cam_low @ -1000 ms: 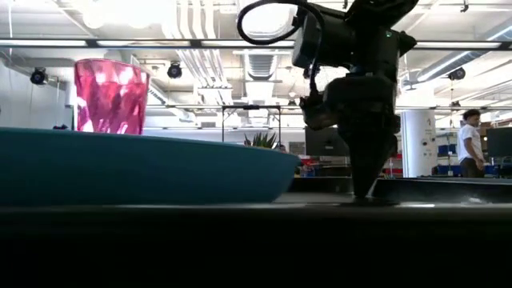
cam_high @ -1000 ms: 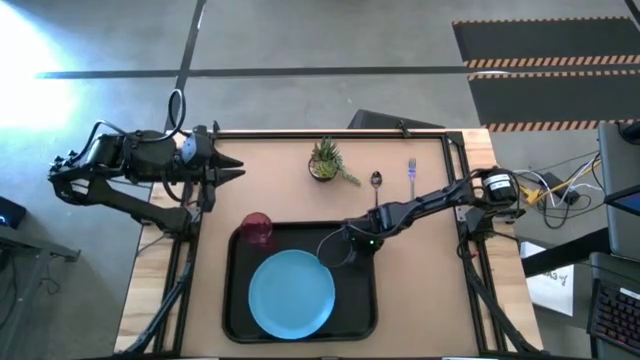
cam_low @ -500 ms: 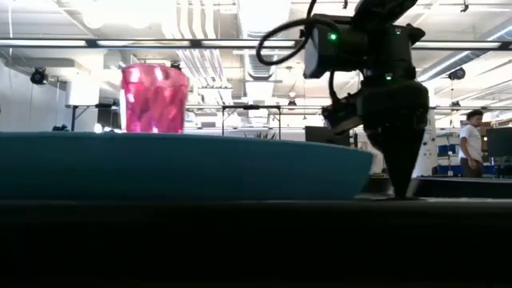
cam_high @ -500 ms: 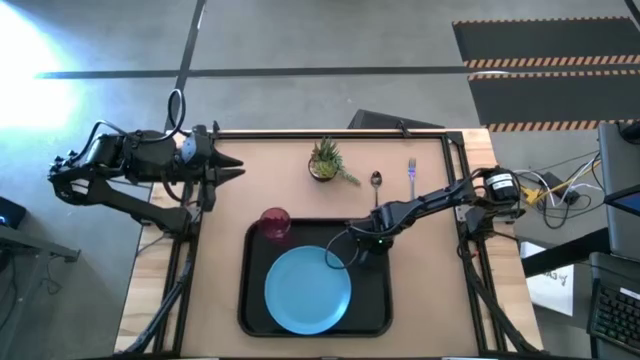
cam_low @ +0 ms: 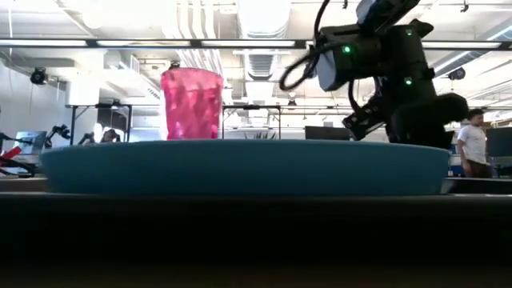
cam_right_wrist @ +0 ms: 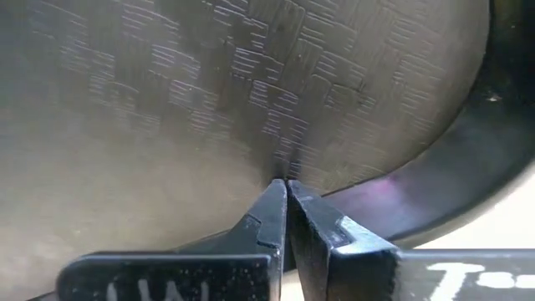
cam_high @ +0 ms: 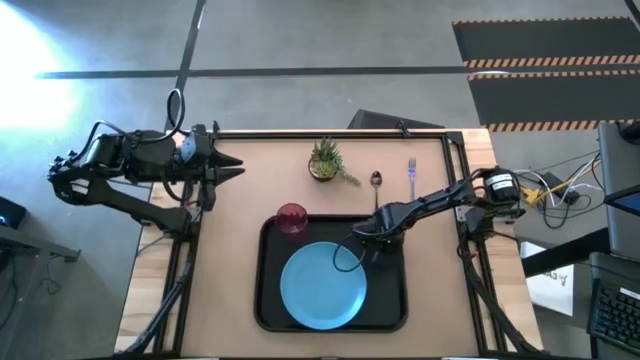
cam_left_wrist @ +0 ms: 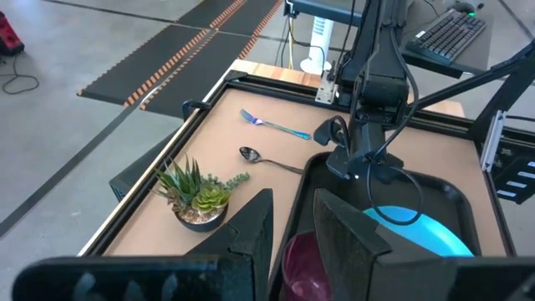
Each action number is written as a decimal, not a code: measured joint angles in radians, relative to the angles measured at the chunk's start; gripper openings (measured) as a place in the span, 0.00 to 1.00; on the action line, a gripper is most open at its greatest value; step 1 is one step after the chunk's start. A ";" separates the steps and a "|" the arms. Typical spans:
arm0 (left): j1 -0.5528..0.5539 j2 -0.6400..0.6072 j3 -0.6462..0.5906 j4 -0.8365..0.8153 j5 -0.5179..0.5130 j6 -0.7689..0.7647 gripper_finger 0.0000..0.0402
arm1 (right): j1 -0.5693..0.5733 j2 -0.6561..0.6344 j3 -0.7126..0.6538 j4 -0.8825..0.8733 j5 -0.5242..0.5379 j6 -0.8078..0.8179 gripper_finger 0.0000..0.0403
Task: Pick and place plate/cup/fork/spoon on tray
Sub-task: Adjust the black serving tray, then put the black spoon to the right of the blue plate on the black serving tray
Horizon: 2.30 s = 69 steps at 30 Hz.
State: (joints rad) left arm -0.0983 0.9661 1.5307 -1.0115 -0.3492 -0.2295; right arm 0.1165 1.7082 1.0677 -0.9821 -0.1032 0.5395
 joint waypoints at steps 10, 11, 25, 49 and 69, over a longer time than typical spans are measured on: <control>0.000 0.002 0.000 0.000 0.000 0.000 0.18 | -0.001 -0.018 0.002 0.004 0.054 -0.016 0.02; 0.000 0.002 0.000 0.000 0.000 0.000 0.18 | -0.001 -0.028 0.006 0.016 0.054 -0.016 0.02; 0.000 0.002 0.000 0.000 -0.007 0.000 0.18 | -0.078 -0.292 0.112 0.037 0.316 0.029 0.02; 0.000 -0.016 0.000 -0.001 -0.007 0.031 0.18 | -0.388 -0.148 0.106 0.107 0.068 -0.070 0.35; 0.000 -0.020 0.000 -0.001 -0.007 0.029 0.18 | -0.481 -0.010 0.099 0.143 0.080 -0.054 0.39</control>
State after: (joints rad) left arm -0.0983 0.9463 1.5307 -1.0126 -0.3565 -0.2005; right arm -0.3645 1.6981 1.1664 -0.8389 -0.0237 0.4858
